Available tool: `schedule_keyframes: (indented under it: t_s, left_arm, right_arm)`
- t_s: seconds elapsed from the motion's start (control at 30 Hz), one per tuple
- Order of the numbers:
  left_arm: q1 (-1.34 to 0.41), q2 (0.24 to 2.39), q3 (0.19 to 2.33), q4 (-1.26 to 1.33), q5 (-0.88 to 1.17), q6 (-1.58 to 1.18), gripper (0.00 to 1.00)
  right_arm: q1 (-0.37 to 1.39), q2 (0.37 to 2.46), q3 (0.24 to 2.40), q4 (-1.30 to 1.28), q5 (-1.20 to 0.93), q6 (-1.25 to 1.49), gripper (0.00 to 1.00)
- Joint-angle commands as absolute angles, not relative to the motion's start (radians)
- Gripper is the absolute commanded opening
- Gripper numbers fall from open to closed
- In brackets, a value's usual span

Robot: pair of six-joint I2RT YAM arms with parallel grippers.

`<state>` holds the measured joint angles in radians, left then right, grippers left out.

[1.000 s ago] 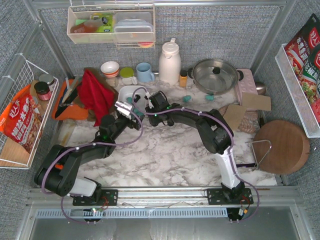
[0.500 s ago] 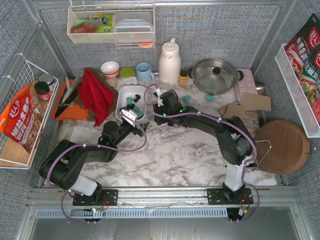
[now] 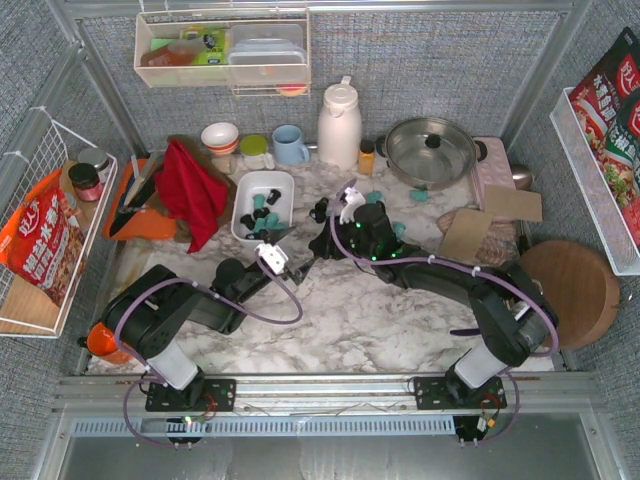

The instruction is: Mix the coffee capsules in the storage basket

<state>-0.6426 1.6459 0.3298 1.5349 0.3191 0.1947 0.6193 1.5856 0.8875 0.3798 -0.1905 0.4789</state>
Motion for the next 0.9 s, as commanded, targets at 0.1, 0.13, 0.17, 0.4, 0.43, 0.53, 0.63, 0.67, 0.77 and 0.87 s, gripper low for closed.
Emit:
schedule_keyframes:
  t_s: [0.1,0.13,0.17,0.4,0.43,0.53,0.63,0.67,0.77,0.87]
  left_arm:
    - [-0.673,1.648,0.342,1.644,0.350,0.215,0.99]
    - [-0.674,1.648,0.341,1.642,0.351,0.216,0.99]
    - [-0.677,1.649,0.341,1.642,0.352,0.217,0.99]
    - [-0.697,1.655,0.341,1.642,0.343,0.233,0.99]
    - [-0.702,1.656,0.342,1.643,0.340,0.238,0.99]
    - [-0.711,1.658,0.345,1.643,0.343,0.256,0.97]
    - [-0.718,1.663,0.350,1.643,0.340,0.263,0.83]
    - [-0.720,1.664,0.350,1.643,0.339,0.264,0.78]
    - [-0.724,1.667,0.349,1.643,0.343,0.267,0.64]
    - [-0.726,1.667,0.346,1.643,0.341,0.270,0.56]
  right_arm:
    - [0.617,1.514,0.830,0.547,-0.249,0.540,0.30]
    - [0.617,1.506,0.825,0.549,-0.249,0.540,0.30]
    - [0.616,1.499,0.821,0.549,-0.247,0.539,0.30]
    - [0.618,1.474,0.812,0.552,-0.274,0.542,0.30]
    - [0.618,1.472,0.809,0.556,-0.283,0.544,0.30]
    - [0.618,1.475,0.800,0.574,-0.295,0.554,0.30]
    - [0.618,1.479,0.794,0.593,-0.307,0.570,0.30]
    - [0.618,1.481,0.794,0.595,-0.311,0.571,0.30]
    - [0.617,1.482,0.793,0.598,-0.315,0.576,0.30]
    - [0.617,1.478,0.792,0.597,-0.316,0.579,0.30]
